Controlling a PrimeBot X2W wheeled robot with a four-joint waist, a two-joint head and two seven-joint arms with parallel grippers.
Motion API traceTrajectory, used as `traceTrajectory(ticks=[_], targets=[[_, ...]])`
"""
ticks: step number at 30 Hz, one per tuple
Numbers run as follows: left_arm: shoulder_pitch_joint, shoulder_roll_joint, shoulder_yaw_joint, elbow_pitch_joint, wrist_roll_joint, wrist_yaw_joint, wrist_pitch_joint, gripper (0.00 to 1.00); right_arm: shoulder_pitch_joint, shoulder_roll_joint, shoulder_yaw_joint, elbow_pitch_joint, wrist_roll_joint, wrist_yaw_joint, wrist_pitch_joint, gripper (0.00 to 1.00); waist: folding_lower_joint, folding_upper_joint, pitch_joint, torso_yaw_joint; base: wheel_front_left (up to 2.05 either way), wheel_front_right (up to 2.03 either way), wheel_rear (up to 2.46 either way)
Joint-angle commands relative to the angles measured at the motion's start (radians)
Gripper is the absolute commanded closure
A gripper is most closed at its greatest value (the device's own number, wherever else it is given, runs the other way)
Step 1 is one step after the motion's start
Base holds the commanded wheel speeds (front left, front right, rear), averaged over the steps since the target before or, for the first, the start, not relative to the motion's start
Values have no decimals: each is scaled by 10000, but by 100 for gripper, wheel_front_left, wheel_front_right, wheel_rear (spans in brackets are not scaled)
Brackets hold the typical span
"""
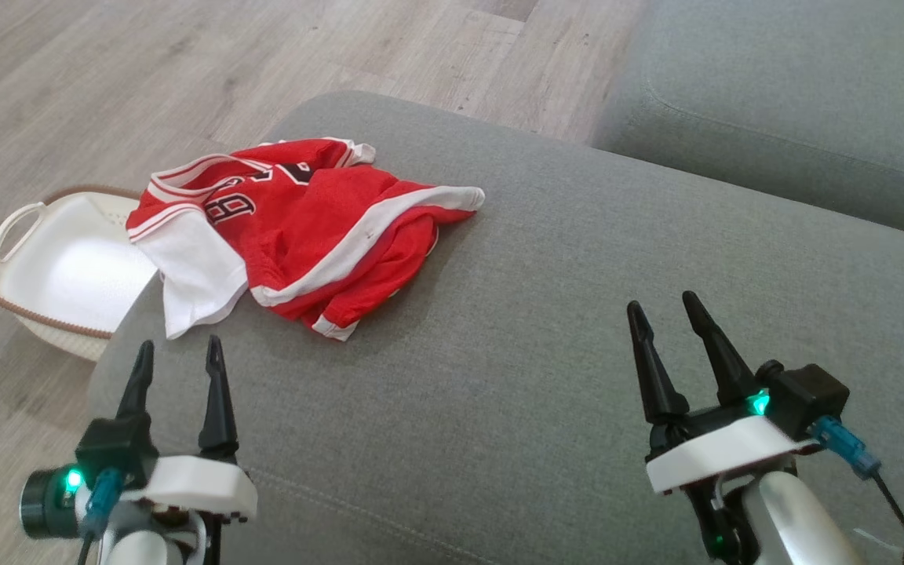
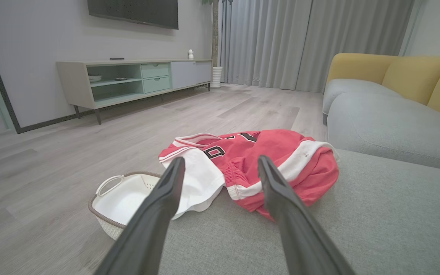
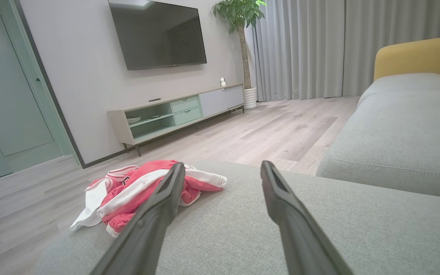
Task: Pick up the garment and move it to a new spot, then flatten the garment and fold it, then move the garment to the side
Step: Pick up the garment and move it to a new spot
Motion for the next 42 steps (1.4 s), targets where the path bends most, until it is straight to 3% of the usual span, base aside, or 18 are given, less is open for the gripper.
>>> traceTrajectory(ticks=[1, 5, 9, 11, 15, 18, 23, 28, 35, 36, 38, 39, 42], targets=[[-443, 100, 298, -273, -92, -57, -93, 0, -283, 35, 206, -292, 50, -7, -109, 0, 0, 0, -2, 29, 0, 0, 0], [-874, 46, 311, 28, -822, -525, -8, 0, -297, 27, 157, -334, 118, -7, -109, 0, 0, 0, 39, -36, 0, 0, 0], [-1852, 273, 306, -16, -1121, -889, 844, 0, -313, -17, 96, -397, 139, -7, -109, 0, 0, 0, 110, -204, 0, 0, 0], [-2589, 447, 251, 15, -1514, -1278, 1867, 0, -339, -51, 65, -421, 137, -7, -109, 0, 0, 0, 184, -383, 0, 0, 0], [-4091, 963, 293, 332, -2164, -1585, 4052, 0, -421, -117, 58, -437, 138, -7, -109, 0, 0, 0, 456, -895, 0, 0, 0], [-5069, 1448, 138, 1176, -2667, -1782, 5899, 0, -506, -202, 101, -420, 153, -7, -109, 0, 0, 0, 694, -1382, 0, 0, 0], [-6435, 2300, -32, 3031, -3704, -1945, 7788, 0, -899, -452, 221, -489, 254, -7, -109, 0, 0, 0, 1325, -2513, 0, 0, 0], [-6941, 2810, -450, 4441, -4064, -1972, 8036, 0, -1200, -668, 325, -530, 370, -7, -109, 0, 0, 0, 1878, -3354, 0, 0, 0], [-6904, 3415, -1772, 6089, -4728, -1976, 8804, 0, -1397, -759, 348, -506, 592, -7, -109, 0, 0, 0, 2149, -4111, 0, 0, 0], [-6905, 3504, -1869, 6234, -4813, -1977, 8833, 5, -1398, -760, 339, -504, 605, -7, -109, 0, 0, 0, 2145, -4165, 0, 0, 0], [-6932, 3616, -2041, 6440, -4996, -1977, 8837, 81, -1389, -758, 319, -499, 620, -7, -109, 0, 0, 0, 2104, -4239, 0, 0, 0], [-6930, 3662, -2170, 6496, -5091, -1977, 8862, 100, -1378, -761, 313, -489, 627, -7, -109, 0, 0, 0, 2069, -4260, 0, 0, 0], [-6989, 3907, -2548, 6431, -5316, -1977, 8718, 100, -1348, -756, 270, -447, 638, -7, -109, 0, 0, 0, 1929, -4273, 0, 0, 0]])
